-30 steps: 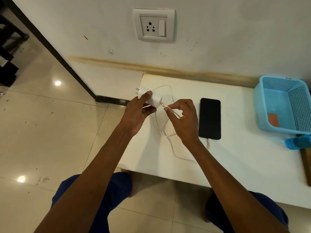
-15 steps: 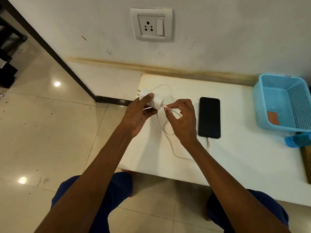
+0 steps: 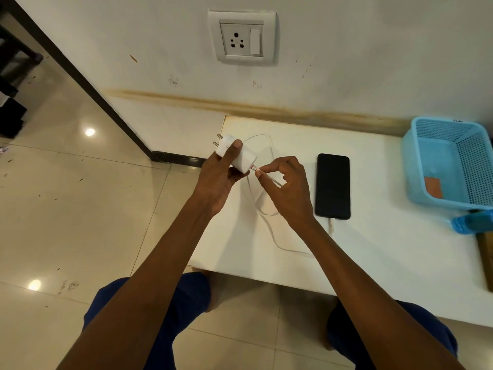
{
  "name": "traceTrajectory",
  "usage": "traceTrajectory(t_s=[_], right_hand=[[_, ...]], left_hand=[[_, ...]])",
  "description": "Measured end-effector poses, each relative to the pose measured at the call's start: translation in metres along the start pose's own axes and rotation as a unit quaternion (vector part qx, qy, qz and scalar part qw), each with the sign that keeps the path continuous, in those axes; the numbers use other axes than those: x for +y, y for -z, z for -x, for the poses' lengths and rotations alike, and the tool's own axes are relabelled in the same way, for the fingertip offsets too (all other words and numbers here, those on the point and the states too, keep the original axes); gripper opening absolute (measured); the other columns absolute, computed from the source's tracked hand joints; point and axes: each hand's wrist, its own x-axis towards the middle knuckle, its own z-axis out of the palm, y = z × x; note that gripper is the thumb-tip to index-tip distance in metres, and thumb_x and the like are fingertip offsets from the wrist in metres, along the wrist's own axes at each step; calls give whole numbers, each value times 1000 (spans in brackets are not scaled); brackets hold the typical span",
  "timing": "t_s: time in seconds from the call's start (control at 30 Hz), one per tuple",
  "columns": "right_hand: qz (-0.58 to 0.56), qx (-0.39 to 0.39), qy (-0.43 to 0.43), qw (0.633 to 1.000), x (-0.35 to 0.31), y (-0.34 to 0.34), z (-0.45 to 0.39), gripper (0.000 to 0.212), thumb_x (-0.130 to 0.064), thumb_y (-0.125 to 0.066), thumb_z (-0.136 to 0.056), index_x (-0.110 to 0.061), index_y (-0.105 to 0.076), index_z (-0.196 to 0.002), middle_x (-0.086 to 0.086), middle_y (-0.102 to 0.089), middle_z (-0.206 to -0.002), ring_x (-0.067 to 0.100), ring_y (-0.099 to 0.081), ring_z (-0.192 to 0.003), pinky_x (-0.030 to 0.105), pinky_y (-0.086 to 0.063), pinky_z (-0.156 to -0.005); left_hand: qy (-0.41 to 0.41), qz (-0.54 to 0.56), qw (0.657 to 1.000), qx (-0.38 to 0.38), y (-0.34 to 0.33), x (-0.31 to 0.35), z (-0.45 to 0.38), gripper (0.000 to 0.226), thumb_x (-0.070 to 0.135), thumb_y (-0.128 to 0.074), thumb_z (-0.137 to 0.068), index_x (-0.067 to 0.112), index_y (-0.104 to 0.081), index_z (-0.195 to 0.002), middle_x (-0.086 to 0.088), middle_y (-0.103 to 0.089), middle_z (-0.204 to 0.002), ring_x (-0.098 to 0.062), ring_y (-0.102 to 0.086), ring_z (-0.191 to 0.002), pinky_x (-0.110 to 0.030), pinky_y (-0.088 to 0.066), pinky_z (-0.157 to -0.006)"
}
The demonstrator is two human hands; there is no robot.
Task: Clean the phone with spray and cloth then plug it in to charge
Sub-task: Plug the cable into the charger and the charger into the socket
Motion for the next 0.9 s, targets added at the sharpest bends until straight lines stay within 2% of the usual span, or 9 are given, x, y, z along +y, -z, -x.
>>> traceTrajectory(t_s=[0.1,0.23,0.43,0.63,0.77,0.9], right_hand=[[-8,3,-10,1000,-1,-1,1,5,-46,-68,-88,-44,-63,-87,-23,-55,-100,5,-53,-105,40,-50,-91],[-14,9,-22,1000,-3,1,-1,8,-52,-64,-85,-55,-58,-81,-24,-56,-99,5,-55,-104,38,-51,-90],[-38,-13,-37,998,-7,6,-3,7,-53,-61,-88,-52,-60,-81,-24,-60,-95,5,-59,-98,31,-52,-83],[-119,-32,-110,986,-6,16,-9,20,-43,-55,-94,-34,-72,-99,-12,-74,-87,10,-68,-81,33,-54,-78],[-166,-42,-130,977,-10,17,-14,18,-36,-57,-97,-33,-73,-104,-5,-75,-90,11,-65,-74,27,-50,-69],[-189,-67,-143,969,-16,14,-15,18,-38,-58,-98,-37,-72,-108,-5,-75,-95,11,-66,-74,24,-52,-66]], left_hand=[[2,8,1000,-20,1,0,-1,39,16,-57,-99,-1,-50,-133,-9,-62,-112,-29,-63,-108,-47,-52,-100],[-2,-26,999,-41,5,0,-3,39,8,-53,-99,-6,-49,-136,-12,-64,-114,-27,-62,-99,-40,-52,-94],[-26,-69,996,-41,8,0,-6,39,12,-58,-98,1,-54,-135,-17,-65,-126,-25,-65,-101,-34,-55,-88],[-27,-14,999,17,9,6,-12,46,15,-74,-88,3,-54,-127,-16,-72,-108,-23,-70,-80,-31,-57,-72],[-28,-1,999,31,13,11,-15,40,19,-74,-88,5,-57,-121,-14,-71,-106,-22,-68,-74,-30,-55,-66],[-20,-34,999,17,19,14,-15,41,21,-75,-87,3,-60,-121,-11,-73,-104,-25,-68,-80,-32,-56,-69]])
